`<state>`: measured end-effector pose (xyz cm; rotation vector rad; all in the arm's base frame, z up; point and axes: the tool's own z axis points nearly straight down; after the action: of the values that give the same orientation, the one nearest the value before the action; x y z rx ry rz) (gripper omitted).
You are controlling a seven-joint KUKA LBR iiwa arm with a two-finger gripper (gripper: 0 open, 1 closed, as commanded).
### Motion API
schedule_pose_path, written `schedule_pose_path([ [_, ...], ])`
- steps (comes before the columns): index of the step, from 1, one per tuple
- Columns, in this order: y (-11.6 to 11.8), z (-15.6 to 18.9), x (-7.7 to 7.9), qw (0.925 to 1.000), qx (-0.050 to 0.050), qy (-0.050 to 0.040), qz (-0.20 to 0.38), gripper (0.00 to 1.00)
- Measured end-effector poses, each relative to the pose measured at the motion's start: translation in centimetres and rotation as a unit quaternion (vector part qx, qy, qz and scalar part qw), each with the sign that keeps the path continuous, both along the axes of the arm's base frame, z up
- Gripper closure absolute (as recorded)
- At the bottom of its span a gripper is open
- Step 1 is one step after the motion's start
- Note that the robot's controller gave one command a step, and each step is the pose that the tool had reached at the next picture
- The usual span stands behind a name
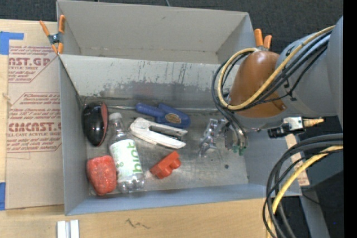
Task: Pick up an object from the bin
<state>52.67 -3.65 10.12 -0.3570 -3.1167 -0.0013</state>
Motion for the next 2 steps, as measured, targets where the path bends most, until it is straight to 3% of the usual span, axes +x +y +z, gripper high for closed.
schedule_pose_path([
  [1, -0.02, 0.16, 0.13, 1.0, -0.001, -0.002, 0.0, 0.0],
  [2, -0.02, 0.16, 0.13, 1.0, -0.001, -0.002, 0.0, 0.0],
])
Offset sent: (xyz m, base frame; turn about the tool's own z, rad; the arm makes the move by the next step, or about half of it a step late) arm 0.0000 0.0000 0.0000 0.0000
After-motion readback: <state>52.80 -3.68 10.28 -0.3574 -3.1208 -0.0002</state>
